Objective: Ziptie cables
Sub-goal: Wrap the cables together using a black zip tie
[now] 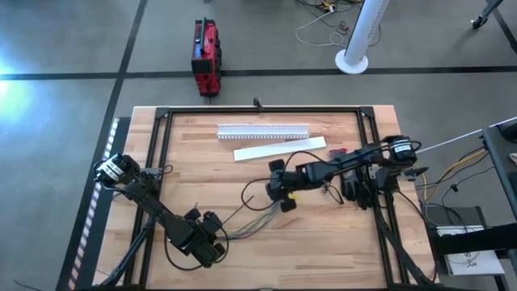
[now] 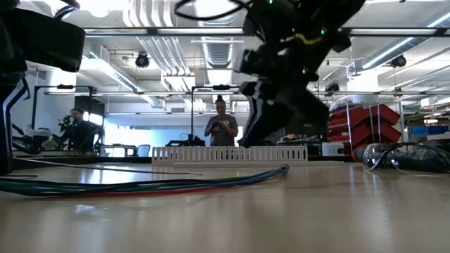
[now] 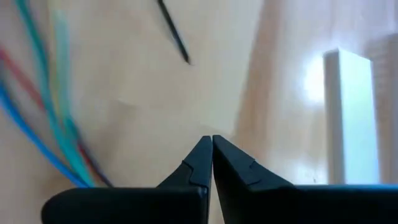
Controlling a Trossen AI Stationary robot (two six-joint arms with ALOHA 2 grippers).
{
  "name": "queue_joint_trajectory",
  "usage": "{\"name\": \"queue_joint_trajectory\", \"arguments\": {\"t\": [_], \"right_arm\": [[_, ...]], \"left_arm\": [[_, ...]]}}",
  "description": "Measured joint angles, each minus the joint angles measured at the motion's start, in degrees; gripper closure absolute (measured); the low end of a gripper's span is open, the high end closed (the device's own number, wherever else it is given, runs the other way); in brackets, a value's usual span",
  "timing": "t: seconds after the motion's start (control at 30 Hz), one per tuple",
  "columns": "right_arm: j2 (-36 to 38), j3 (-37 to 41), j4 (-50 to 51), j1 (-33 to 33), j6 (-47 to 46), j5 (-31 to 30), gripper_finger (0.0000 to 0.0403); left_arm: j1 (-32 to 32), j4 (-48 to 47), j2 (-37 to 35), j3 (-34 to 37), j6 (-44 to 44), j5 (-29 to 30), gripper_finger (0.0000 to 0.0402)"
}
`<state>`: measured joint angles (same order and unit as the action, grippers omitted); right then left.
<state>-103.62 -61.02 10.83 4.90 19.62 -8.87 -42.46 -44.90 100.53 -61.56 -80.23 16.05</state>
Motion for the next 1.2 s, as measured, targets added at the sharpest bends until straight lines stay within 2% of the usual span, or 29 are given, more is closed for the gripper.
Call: {"name": "queue_joint_trajectory", "arguments": {"t": [0.1,0.17,0.43,0.73,0.83,0.97,1.1,1.2], "right_arm": [[-1.4,1.5,0.2,-0.8,0.0,0.0,0.0403],[-2.0,2.4,3.9,-0.9,-1.6,1.5,0.0403],[-0.4,2.8,15.4,3.4,-14.3,6.9,0.0403],[0.9,3.1,16.3,9.6,-18.4,9.3,0.0403],[3.3,3.4,17.1,10.7,-18.6,12.5,0.0403],[7.7,3.3,16.2,11.4,-18.6,11.2,0.0403],[9.2,4.5,7.1,12.4,-16.3,6.5,0.0403],[7.5,8.0,-10.2,12.5,-12.8,3.7,0.0403]], "left_arm": [[0.0,0.1,0.0,0.0,0.0,0.0,0.0393],[0.0,0.2,0.0,0.0,0.0,-0.2,0.0393],[-0.1,1.5,0.0,0.1,-0.5,-1.6,0.0393],[-0.3,4.4,0.0,0.1,0.1,-1.6,0.0393],[-0.3,4.3,0.0,0.1,0.2,-1.6,0.0393],[-0.3,4.3,0.0,0.1,0.2,-1.6,0.0393],[-0.3,4.1,0.0,0.1,0.3,-1.6,0.0393],[-0.3,3.8,0.0,0.1,0.7,-1.6,0.0393]]}}
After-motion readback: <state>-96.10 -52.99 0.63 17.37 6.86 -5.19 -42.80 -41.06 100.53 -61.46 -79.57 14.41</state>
